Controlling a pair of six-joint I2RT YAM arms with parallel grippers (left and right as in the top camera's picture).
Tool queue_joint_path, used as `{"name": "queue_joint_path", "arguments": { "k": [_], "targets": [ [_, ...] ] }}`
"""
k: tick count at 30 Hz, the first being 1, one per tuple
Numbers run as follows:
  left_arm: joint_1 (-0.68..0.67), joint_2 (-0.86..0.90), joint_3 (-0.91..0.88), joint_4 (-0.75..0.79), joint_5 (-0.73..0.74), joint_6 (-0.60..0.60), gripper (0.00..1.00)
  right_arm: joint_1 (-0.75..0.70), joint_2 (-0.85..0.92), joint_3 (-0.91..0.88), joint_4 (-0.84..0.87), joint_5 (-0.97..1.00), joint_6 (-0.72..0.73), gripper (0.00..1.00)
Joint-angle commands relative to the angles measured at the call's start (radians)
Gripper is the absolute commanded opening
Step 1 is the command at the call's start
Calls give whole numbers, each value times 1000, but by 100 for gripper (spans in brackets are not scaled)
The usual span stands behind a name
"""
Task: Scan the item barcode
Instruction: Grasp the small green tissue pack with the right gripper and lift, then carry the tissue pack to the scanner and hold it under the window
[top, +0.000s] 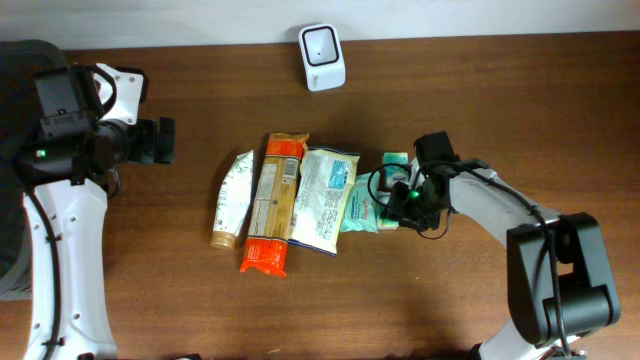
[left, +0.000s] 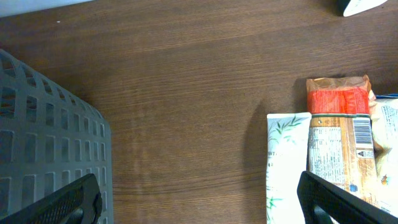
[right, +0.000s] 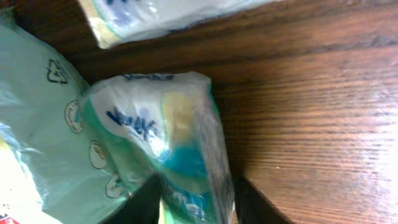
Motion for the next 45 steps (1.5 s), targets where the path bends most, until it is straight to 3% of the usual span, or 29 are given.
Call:
{"name": "queue_joint_path", "arguments": {
  "k": [1, 2, 5, 9, 11, 15, 29, 31, 35, 38, 45],
  "targets": [
    [3, -19, 4, 3, 7, 12, 99, 35, 18, 10, 3, 37, 26, 10],
    [3, -19, 4, 3, 7, 12, 99, 43, 16, 11, 1, 37, 27, 4],
    [3, -19, 4, 3, 7, 12, 99, 74, -5, 50, -79, 140, 34, 4],
    [3, -19, 4, 3, 7, 12, 99, 219, -18, 197, -388, 671, 216, 4],
    [3, -19, 4, 3, 7, 12, 99, 300, -18, 220, -471, 821, 304, 4],
    [3, -19, 4, 3, 7, 12, 99, 377, -18, 220, -516, 874, 374, 4],
    [3, -19, 4, 3, 7, 12, 99, 378, -18, 220, -461, 882, 373, 4],
    [3, -19, 4, 3, 7, 12, 99, 377, -18, 220, -399, 803, 276, 4],
    [3, -19, 4, 3, 7, 12, 99, 306, -19, 222, -271, 391, -43, 4],
    [3, -19, 4, 3, 7, 12, 99, 159, -51, 227, -286, -7, -276, 4],
    [3, -19, 4, 3, 7, 12, 99, -217, -203, 231, -397, -673, -605, 4]
  ]
}}
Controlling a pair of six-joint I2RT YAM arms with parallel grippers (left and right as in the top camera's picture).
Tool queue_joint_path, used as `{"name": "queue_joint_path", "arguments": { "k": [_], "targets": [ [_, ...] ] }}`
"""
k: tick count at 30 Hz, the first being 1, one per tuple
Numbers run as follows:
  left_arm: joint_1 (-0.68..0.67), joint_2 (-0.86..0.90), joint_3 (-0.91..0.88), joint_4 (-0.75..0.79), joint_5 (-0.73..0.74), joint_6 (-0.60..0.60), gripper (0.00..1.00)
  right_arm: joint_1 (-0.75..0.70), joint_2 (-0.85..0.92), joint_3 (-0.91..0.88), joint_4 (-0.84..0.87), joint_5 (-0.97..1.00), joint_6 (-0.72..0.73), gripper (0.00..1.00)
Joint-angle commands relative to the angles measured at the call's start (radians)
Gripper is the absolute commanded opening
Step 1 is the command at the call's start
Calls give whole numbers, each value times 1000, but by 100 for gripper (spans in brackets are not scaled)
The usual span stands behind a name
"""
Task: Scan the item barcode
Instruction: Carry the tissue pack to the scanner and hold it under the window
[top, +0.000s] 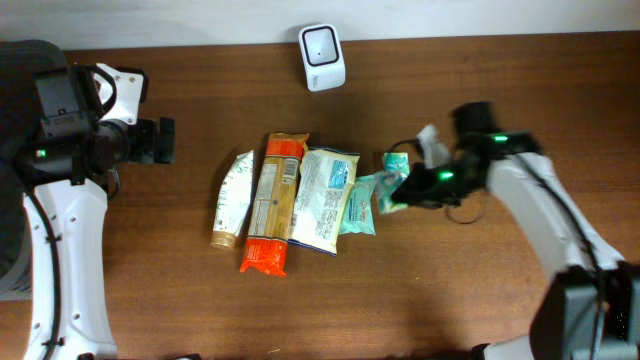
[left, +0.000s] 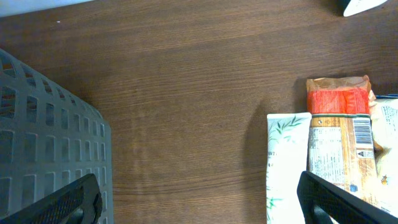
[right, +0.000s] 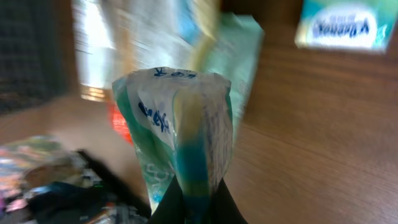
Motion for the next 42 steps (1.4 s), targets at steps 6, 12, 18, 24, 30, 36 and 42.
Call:
{"name": "queue_joint_path", "arguments": {
  "k": [6, 12, 18, 24, 30, 36, 42],
  "targets": [
    [3, -19, 4, 3, 7, 12, 99, -71, -40, 20, 20, -710, -141, 4],
    [3, -19, 4, 2, 7, 12, 99, -35, -40, 107, 103, -800, 119, 4],
    [3, -19, 4, 2, 7, 12, 99, 74, -40, 345, 163, -547, 319, 4],
    [3, -19, 4, 2, 7, 12, 99, 193, -40, 366, 340, -407, 422, 4],
    [3, -19, 4, 2, 7, 12, 99, 434, -19, 409, 174, 399, 323, 4],
    [3, -19, 4, 2, 7, 12, 99, 542, 332, 1094, -262, 919, 157, 4],
    [3, -19, 4, 2, 7, 12, 99, 551, 648, 1311, 32, 1456, -203, 4]
  ]
}}
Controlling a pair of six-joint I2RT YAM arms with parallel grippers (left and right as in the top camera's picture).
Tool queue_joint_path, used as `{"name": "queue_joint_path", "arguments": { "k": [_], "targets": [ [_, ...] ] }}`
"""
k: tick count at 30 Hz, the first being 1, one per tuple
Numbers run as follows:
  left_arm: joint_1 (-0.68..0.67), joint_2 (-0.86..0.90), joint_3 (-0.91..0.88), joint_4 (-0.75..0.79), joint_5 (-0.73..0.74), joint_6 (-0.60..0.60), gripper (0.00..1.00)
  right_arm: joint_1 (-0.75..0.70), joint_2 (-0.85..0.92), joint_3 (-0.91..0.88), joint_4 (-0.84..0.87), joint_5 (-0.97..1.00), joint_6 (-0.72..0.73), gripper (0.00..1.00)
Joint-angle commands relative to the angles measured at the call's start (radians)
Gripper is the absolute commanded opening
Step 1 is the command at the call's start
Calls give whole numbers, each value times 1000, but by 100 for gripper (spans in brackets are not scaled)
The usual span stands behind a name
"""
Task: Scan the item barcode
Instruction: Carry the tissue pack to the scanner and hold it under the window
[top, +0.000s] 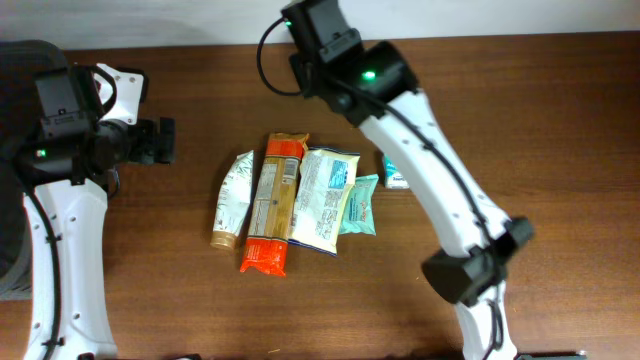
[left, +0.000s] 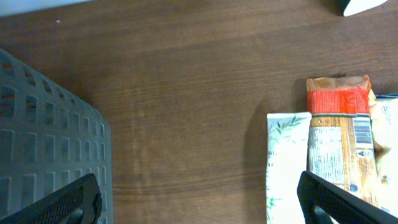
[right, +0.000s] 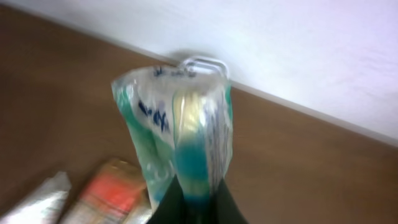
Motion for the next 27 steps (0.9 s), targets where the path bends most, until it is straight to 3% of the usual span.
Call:
{"name": "queue_joint_path", "arguments": {
  "k": [1, 3, 5, 7, 11, 27],
  "targets": [
    [3, -19, 4, 2, 7, 12, 99, 0, 154, 16, 252, 355, -329, 4],
    [3, -19, 4, 2, 7, 12, 99, -12, 243, 16, 479, 376, -535, 4],
    [3, -19, 4, 2, 7, 12, 99, -43, 338, 16, 698, 377, -664, 4],
    [3, -19, 4, 2, 7, 12, 99, -71, 397, 16, 799, 341, -739, 4],
    [3, -19, 4, 2, 7, 12, 99, -116, 463, 16, 830, 167, -772, 4],
    [3, -19, 4, 2, 7, 12, 99, -145, 520, -14, 811, 118, -772, 4]
  ]
}}
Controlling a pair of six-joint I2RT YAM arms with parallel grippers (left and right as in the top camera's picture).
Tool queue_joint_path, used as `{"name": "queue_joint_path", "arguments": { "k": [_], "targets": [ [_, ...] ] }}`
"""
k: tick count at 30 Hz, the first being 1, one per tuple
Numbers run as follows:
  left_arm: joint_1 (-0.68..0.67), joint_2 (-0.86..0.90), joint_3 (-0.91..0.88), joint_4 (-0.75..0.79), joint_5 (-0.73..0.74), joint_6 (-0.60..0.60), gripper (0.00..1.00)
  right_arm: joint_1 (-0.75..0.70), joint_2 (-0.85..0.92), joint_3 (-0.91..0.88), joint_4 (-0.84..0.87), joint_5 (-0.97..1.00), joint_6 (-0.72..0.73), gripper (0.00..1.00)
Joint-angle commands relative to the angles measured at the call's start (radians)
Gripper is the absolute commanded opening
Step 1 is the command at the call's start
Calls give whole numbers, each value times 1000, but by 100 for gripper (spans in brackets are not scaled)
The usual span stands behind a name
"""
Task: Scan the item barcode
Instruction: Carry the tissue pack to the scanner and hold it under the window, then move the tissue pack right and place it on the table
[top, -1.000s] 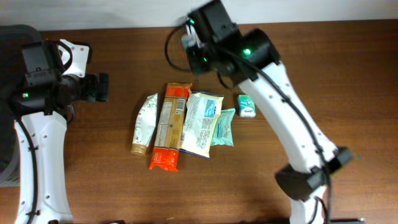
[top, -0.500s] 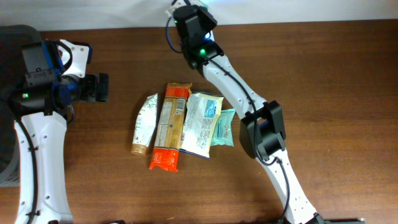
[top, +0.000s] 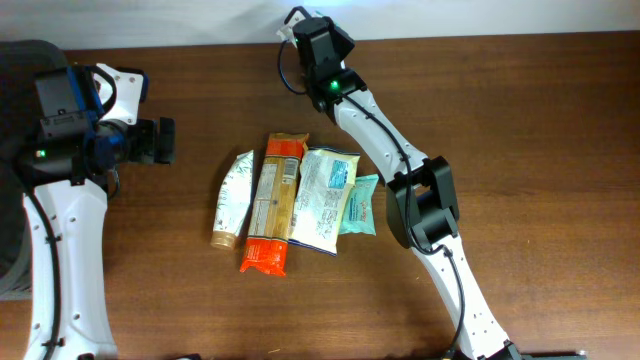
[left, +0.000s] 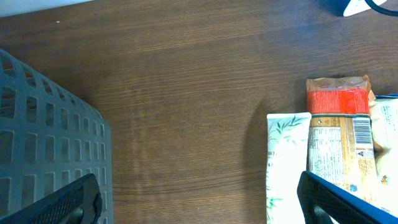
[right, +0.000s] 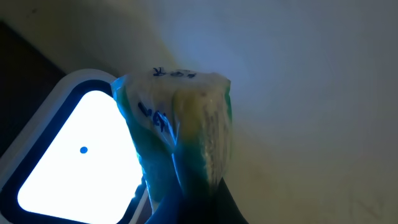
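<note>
My right gripper (right: 189, 208) is shut on a small green-and-white tissue pack (right: 180, 118), held upright right in front of the white scanner (right: 37, 134), whose window (right: 74, 155) glows bright. In the overhead view the right gripper (top: 312, 38) sits at the table's far edge and covers the scanner. My left gripper (top: 160, 141) is open at the left, its fingers (left: 68, 202) wide apart over bare wood.
A row of items lies mid-table: a white tube (top: 232, 198), an orange-brown packet (top: 273, 205), a white-blue pouch (top: 325, 198) and a green packet (top: 361, 206). A grey slotted basket (left: 43, 143) is at the left edge. The right arm (top: 385, 135) stretches across the table.
My right gripper has moved with the tissue pack from above the back of the table to right against the scanner, whose window now shines. The left arm has not moved.
At first my right gripper was astride the tissue pack on the table beside the green packet. Then it held the pack in the air to the right of the row. Then it was at the back of the table, and now at the scanner window.
</note>
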Motion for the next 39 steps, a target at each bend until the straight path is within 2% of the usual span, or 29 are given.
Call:
{"name": "queue_joint_path", "arguments": {
  "k": [1, 3, 5, 6, 10, 12, 14, 17, 19, 23, 24, 28, 30, 34, 36, 38, 39],
  "targets": [
    [3, -18, 4, 2, 7, 12, 99, 0, -5, -10, -29, -10, 11, 4],
    [3, -18, 4, 2, 7, 12, 99, -4, -58, -9, -79, -26, 121, 4],
    [3, -18, 4, 3, 7, 12, 99, -5, -111, -8, -156, -66, 134, 4],
    [3, -18, 4, 2, 7, 12, 99, -5, -159, -8, -227, -100, 173, 4],
    [3, -18, 4, 2, 7, 12, 99, -27, -395, -8, -577, -463, 464, 4],
    [3, -18, 4, 2, 7, 12, 99, -59, -500, -8, -767, -546, 618, 4],
    [3, -18, 4, 2, 7, 12, 99, -113, -599, -8, -1001, -549, 737, 4],
    [3, -18, 4, 2, 7, 12, 99, -242, -644, -8, -1224, -552, 792, 4],
    [3, -18, 4, 2, 7, 12, 99, -384, -617, -20, -1341, -614, 809, 4],
    [3, -18, 4, 2, 7, 12, 99, -568, -580, -183, -1334, -676, 828, 4],
    [3, -18, 4, 2, 7, 12, 99, -635, -568, -324, -1279, -695, 828, 4],
    [3, -18, 4, 2, 7, 12, 99, -740, -568, -604, -1091, -694, 827, 4],
    [3, -18, 4, 2, 7, 12, 99, -793, -568, -687, -1036, -703, 827, 4],
    [3, -18, 4, 2, 7, 12, 99, -795, -568, -712, -1033, -725, 766, 5],
    [3, -18, 4, 2, 7, 12, 99, -773, -568, -711, -1043, -726, 752, 50],
    [3, -18, 4, 2, 7, 12, 99, -761, -569, -684, -1072, -738, 752, 63],
    [3, -18, 4, 2, 7, 12, 99, -747, -569, -647, -1109, -747, 752, 65]
  ]
}}
